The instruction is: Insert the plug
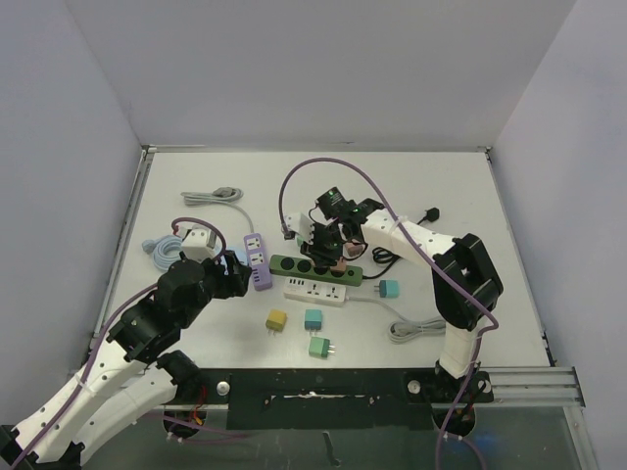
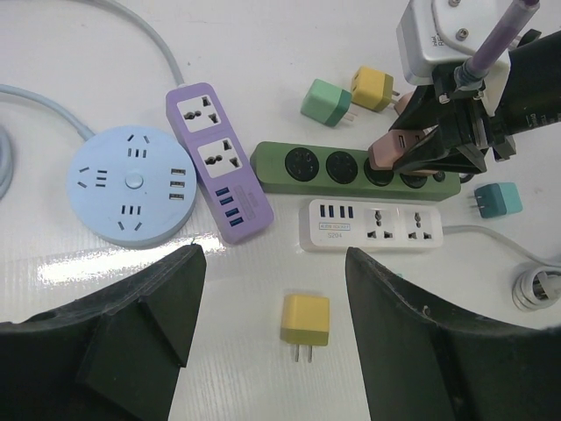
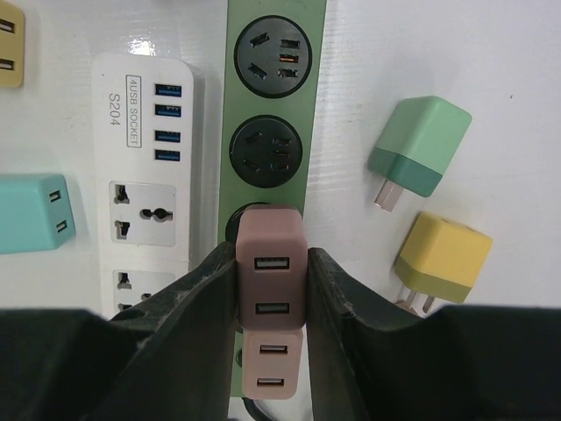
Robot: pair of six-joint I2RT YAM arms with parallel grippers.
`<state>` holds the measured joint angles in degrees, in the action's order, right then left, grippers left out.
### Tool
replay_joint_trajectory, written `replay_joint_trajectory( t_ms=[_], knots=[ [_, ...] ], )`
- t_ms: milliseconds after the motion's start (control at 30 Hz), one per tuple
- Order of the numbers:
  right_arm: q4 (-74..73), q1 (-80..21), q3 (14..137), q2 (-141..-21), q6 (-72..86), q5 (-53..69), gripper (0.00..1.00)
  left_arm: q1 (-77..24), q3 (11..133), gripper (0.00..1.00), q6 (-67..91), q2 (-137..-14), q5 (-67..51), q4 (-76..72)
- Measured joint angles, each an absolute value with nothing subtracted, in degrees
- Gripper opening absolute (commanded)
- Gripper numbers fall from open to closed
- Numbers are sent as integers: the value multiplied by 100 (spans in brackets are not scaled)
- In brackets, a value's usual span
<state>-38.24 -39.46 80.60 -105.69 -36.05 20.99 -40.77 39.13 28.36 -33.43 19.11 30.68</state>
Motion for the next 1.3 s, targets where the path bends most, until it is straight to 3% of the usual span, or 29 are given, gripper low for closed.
replay_joint_trajectory(
  t_ms=[1300],
  knots=[
    [-4219,-3879,8379,-10781,-3911,2106,1,-4077,3913,64,2845,-3406,1933,3072]
  ],
)
